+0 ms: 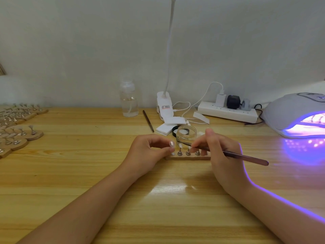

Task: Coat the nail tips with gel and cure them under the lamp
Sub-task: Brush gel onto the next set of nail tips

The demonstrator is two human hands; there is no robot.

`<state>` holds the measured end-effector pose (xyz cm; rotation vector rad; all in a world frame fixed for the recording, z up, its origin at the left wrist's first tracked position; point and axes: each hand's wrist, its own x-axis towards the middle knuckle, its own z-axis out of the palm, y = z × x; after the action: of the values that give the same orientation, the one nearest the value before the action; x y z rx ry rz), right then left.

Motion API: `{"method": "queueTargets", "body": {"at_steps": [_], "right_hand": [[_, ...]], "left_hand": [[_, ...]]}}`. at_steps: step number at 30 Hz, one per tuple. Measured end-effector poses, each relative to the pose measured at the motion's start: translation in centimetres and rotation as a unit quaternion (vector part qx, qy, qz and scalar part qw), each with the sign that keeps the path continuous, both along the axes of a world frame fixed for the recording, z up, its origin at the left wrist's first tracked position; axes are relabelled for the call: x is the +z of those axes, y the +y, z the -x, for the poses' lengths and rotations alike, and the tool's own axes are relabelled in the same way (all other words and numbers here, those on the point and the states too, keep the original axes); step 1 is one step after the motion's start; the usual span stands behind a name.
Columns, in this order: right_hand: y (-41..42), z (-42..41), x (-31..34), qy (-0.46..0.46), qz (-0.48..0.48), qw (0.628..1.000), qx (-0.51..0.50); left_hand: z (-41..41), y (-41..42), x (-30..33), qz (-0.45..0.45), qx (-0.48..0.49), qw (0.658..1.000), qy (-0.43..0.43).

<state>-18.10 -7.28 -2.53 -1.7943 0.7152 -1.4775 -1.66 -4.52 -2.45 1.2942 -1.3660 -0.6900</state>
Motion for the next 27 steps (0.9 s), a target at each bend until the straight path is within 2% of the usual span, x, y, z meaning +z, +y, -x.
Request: {"method": "queueTargets", "body": {"at_steps": [11,19,27], "right_hand": [[-0.08,-0.07,0.08,-0.011,-0.016,1.0,-0.008],[0.04,-0.03,0.26,-0.015,-0.021,1.0,-0.012],[-0.2,0.56,0.93,-0.018,-0.042,0.997,-0.067]], "left_hand": [[0.06,-0.24,0.06,-0.031,0.016,0.996,-0.078],[-0.11,-0.56,-0.19,-0.061,0.003,0.994,-0.086],[0.07,-0.56,-0.31,-0.029,-0.011,0.992,-0.123]]}}
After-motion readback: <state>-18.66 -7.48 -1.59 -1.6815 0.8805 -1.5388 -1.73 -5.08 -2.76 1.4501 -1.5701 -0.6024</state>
